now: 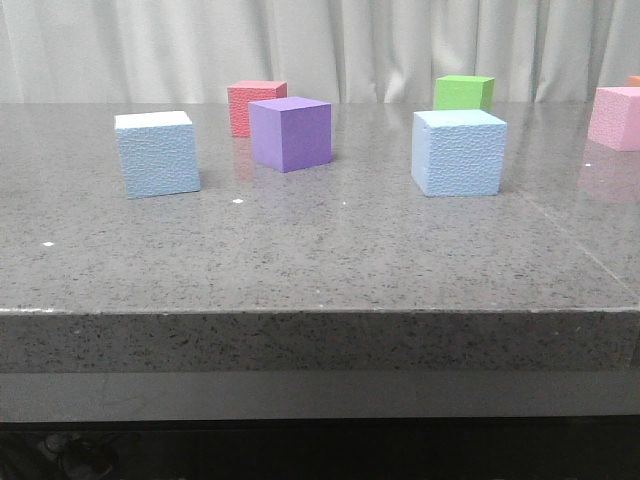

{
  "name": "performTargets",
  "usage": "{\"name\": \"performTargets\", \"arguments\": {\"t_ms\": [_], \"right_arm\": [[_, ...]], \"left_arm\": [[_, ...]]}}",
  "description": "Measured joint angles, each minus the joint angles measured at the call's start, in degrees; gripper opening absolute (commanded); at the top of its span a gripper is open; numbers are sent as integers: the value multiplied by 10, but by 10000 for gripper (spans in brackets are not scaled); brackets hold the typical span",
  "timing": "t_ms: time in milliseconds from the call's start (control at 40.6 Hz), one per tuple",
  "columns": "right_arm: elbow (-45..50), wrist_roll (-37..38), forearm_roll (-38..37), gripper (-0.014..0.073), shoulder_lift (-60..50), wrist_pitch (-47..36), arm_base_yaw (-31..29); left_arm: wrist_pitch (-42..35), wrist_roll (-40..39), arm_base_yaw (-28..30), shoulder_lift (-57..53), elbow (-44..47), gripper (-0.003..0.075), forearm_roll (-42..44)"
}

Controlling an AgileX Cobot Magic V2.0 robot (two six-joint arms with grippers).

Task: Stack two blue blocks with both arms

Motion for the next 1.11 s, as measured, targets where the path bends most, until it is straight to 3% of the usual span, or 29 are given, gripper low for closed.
{"name": "performTargets", "arguments": {"t_ms": [99,172,222,296,443,788,1109], "right_arm": [[0,0,7,218,13,4,0],[0,0,10,443,15,6,0],[0,0,10,555,15,6,0],[0,-1,14,639,15,8,0],[-9,-23,33,643,35,10,28],[-146,-23,45,643,200,21,181],[-344,50,23,643,428,42,194]], "left_arm": [[0,0,0,7,0,316,0],[0,0,0,8,0,445,0],[0,0,0,8,0,478,0],[0,0,0,8,0,484,0],[0,0,0,8,0,484,0],[0,0,0,8,0,484,0],[0,0,0,8,0,484,0]]}}
